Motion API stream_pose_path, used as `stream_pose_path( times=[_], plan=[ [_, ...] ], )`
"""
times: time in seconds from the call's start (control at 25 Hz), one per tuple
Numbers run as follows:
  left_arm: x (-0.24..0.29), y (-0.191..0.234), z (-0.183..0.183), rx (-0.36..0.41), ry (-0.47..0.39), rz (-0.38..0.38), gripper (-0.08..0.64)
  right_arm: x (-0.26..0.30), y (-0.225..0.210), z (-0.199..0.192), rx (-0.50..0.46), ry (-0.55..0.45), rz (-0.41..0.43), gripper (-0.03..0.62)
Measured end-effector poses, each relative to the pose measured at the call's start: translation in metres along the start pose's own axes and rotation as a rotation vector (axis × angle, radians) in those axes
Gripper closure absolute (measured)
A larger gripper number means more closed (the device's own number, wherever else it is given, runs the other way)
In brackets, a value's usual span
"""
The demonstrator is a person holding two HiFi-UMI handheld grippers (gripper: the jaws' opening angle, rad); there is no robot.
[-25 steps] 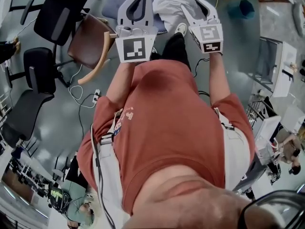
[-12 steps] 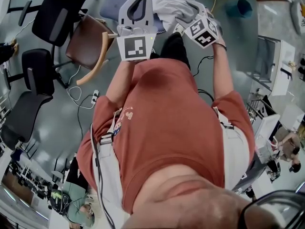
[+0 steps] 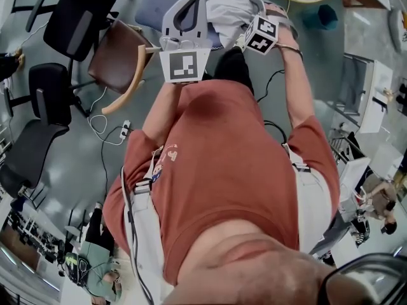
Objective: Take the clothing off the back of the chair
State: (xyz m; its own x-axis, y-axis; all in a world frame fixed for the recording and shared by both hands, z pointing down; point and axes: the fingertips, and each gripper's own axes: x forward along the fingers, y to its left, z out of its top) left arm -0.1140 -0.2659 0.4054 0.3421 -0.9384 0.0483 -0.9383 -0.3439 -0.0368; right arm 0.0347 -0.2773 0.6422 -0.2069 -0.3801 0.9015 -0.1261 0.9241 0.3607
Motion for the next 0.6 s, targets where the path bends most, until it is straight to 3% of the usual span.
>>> stream_pose_path(
  times=[0.44,0.6],
  plan=[
    [0.012,0.006,-0.009,-0.015,0.026,0.006,0.546,0.032,0.003,-0.001,-0.155,0.082,0.145,0.184],
    [0.013,0.007,-0.012,-0.016,0.033,0.005,0.546,0.038,0.004,0.002,-0.218,0.083,0.124,0.186]
  ],
)
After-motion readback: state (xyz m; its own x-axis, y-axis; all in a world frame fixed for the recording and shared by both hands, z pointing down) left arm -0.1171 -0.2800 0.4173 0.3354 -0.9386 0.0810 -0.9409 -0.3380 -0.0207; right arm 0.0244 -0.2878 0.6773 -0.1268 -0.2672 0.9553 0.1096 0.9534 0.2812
